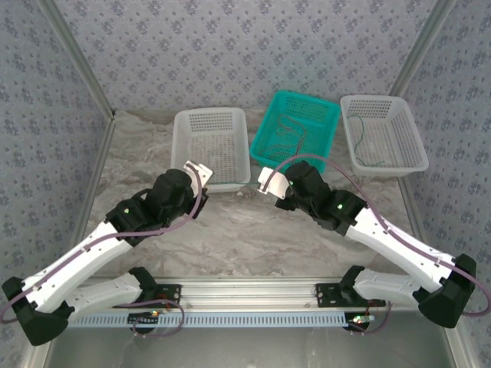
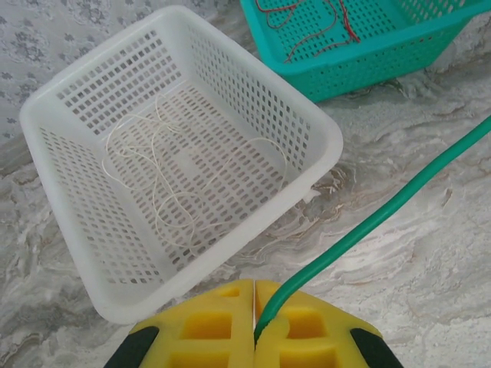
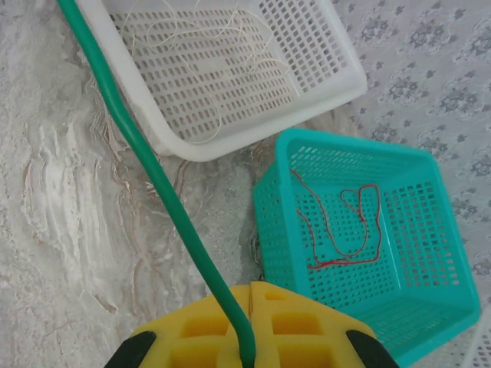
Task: Untangle the cables
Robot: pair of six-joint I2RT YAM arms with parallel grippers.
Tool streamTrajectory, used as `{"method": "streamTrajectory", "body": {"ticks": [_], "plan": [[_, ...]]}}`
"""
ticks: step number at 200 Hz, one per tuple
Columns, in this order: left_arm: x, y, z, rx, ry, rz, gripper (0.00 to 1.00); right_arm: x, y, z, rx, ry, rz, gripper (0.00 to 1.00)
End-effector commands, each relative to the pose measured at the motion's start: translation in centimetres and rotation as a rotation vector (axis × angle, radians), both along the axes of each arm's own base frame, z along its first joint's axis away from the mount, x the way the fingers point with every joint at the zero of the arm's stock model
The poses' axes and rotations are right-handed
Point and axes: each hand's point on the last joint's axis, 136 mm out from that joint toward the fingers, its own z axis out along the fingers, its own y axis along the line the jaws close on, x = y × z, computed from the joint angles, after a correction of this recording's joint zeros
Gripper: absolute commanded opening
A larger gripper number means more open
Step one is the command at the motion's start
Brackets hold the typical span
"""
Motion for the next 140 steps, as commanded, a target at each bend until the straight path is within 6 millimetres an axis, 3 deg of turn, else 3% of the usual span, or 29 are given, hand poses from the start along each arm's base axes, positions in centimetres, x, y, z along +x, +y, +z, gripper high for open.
{"method": "streamTrajectory", "body": {"ticks": [1,13,28,56,63,67,78,99,115,140], "plan": [[-0.1,4.0,1.0,-0.011,-0.001,0.166,0.23,-0.1,-4.6,0.6,-0.072,0.011,-0.130,0.00],[-0.8,1.7,2.3,-0.165,-0.001,0.072,0.46,0.2,-3.8,2.1,0.041,0.010,-0.133,0.00],[-1.7,0.1,4.6,-0.319,-0.036,-0.013,0.66,1.7,-4.2,4.3,0.177,0.005,-0.208,0.00],[-3.1,0.0,7.4,-0.437,-0.090,-0.071,0.79,5.9,-8.6,8.0,0.461,0.002,-0.487,0.00],[-3.2,0.2,7.5,-0.442,-0.092,-0.072,0.81,6.8,-9.9,8.1,0.528,0.012,-0.556,0.00],[-3.4,0.2,7.5,-0.445,-0.090,-0.074,0.83,7.4,-10.9,9.9,0.586,-0.019,-0.588,0.00],[-3.7,0.3,7.2,-0.450,-0.080,-0.079,0.88,8.8,-14.0,10.8,0.701,-0.036,-0.725,0.00],[-4.4,0.0,6.3,-0.474,-0.042,-0.104,0.99,11.1,-20.8,10.5,0.899,-0.022,-1.029,0.00],[-4.7,-0.2,5.5,-0.483,-0.021,-0.113,0.99,12.4,-25.5,9.1,1.034,0.007,-1.254,0.00],[-4.8,0.7,4.7,-0.455,-0.018,-0.081,1.00,14.3,-30.3,6.1,1.284,0.071,-1.445,0.00]]}}
